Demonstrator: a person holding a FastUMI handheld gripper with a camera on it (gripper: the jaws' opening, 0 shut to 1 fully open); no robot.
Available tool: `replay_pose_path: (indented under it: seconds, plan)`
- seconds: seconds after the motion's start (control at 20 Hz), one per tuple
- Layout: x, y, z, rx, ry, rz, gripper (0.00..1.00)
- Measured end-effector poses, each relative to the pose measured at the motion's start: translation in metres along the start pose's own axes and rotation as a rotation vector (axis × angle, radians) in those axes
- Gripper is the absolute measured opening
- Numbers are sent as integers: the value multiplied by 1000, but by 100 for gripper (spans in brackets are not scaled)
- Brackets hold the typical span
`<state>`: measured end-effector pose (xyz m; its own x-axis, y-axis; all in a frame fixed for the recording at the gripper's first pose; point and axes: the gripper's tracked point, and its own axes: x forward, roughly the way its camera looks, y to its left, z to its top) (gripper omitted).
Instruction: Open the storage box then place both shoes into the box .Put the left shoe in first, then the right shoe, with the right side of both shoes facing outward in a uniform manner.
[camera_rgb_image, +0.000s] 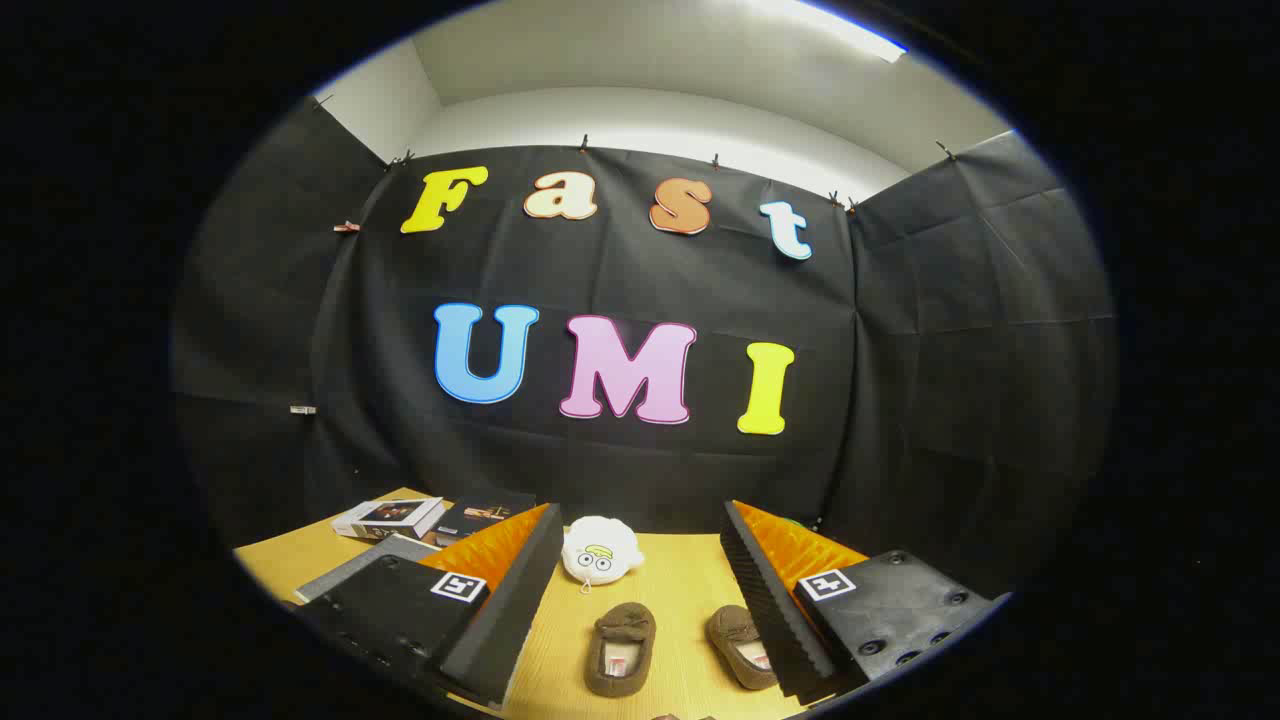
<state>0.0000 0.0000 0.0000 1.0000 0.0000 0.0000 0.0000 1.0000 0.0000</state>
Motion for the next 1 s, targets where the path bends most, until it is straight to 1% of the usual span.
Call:
replay_pose_path:
  seconds: [0.6,1.0]
  plan:
    - [7,4,-6,31,30,26,97]
    - [12,8,-14,75,66,45,97]
